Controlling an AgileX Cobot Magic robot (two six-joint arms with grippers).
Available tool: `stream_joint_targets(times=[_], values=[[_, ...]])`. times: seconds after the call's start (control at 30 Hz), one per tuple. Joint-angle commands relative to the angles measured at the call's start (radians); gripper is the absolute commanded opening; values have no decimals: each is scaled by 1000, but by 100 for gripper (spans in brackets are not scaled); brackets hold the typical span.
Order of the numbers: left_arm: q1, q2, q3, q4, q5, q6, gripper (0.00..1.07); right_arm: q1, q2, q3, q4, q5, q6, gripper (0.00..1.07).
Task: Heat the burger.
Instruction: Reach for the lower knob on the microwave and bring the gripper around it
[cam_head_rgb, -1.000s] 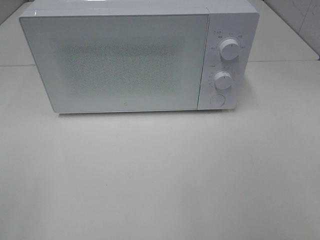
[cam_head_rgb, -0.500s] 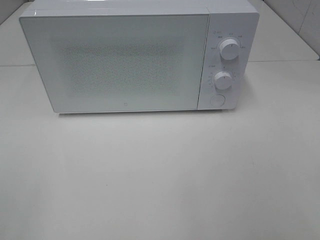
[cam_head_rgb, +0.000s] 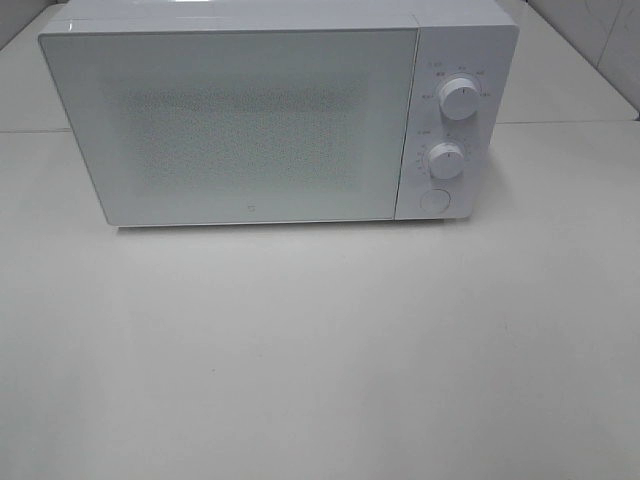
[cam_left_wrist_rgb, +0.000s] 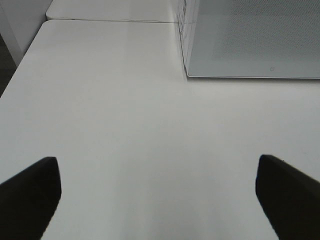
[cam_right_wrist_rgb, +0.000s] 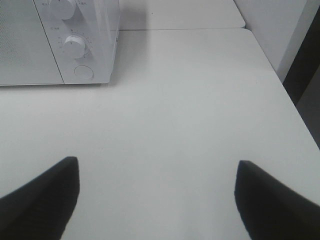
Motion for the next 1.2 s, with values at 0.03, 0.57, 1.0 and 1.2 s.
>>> stream_joint_targets(times=[0.03, 0.57, 1.0, 1.2], values=[[2, -15, 5, -9, -10, 1, 98, -8, -29, 2, -3, -9, -6, 76], [2, -15, 5, -9, -10, 1, 98, -8, -29, 2, -3, -9, -6, 76], [2, -15, 5, -9, -10, 1, 98, -8, -29, 2, -3, -10, -6, 76], [2, -15, 5, -9, -10, 1, 98, -8, -19, -21, -4, -51, -6, 78]])
